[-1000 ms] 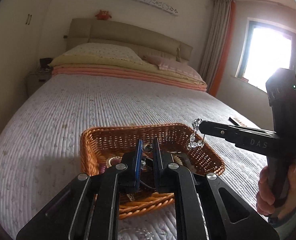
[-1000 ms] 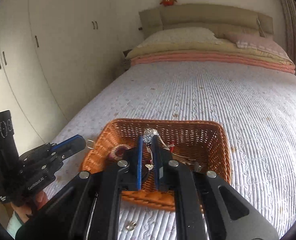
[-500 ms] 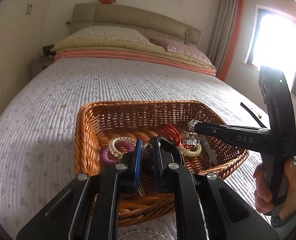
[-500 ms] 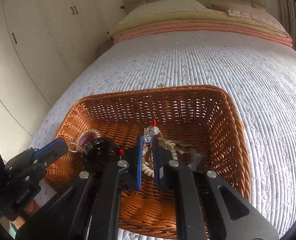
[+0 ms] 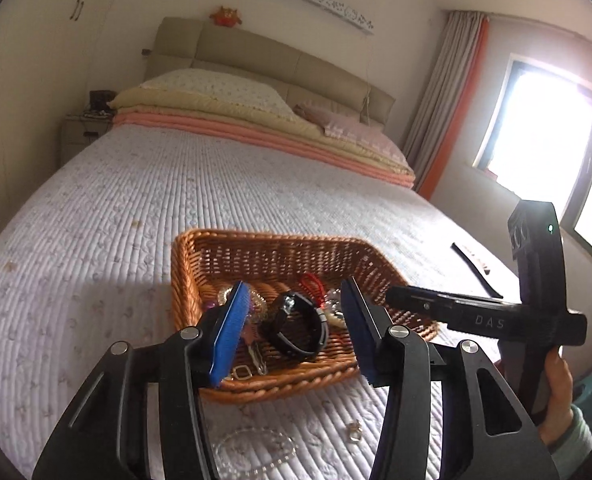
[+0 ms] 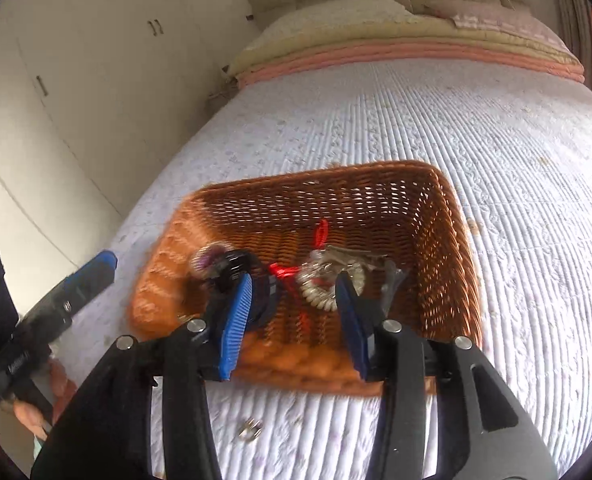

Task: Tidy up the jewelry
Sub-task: 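Lower the chain and charm into the basket and open both tools, then grasp the clear bead bracelet with the left tool while the right tool grasps a gold ring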

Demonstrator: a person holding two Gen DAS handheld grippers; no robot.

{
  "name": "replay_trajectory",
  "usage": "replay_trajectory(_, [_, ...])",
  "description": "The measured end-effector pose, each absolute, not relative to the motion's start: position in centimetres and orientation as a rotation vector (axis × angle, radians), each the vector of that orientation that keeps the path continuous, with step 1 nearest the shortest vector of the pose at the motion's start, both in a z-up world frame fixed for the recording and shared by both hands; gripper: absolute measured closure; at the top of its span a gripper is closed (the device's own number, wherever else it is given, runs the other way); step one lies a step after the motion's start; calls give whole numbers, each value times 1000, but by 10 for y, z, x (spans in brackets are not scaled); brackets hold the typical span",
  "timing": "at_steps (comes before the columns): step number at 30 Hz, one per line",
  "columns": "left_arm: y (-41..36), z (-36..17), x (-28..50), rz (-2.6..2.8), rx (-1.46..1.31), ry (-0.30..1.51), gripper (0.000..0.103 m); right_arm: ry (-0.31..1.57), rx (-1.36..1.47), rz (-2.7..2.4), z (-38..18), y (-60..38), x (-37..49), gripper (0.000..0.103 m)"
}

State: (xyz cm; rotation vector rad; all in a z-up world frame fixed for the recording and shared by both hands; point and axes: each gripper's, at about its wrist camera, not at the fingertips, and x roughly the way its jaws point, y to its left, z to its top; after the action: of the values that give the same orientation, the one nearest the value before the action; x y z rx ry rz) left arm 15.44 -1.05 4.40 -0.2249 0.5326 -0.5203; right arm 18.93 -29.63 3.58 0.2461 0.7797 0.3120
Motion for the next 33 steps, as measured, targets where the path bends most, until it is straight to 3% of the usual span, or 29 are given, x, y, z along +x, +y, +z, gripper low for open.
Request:
replay_trajectory(12, [31, 91, 56, -528, -232, 414, 51, 716, 179, 356, 54, -264, 100, 62])
replay_trajectory(16, [35, 68, 46, -522, -218, 492, 45, 743, 166, 351, 31, -256, 84, 62])
replay_trajectory(22, [34, 11, 52, -493, -215, 642, 45, 821, 247, 323, -21, -252, 77, 62])
replay_trajectory(33, [6, -47, 127, -447, -100, 873, 53, 836, 251, 250, -43, -242, 83, 69])
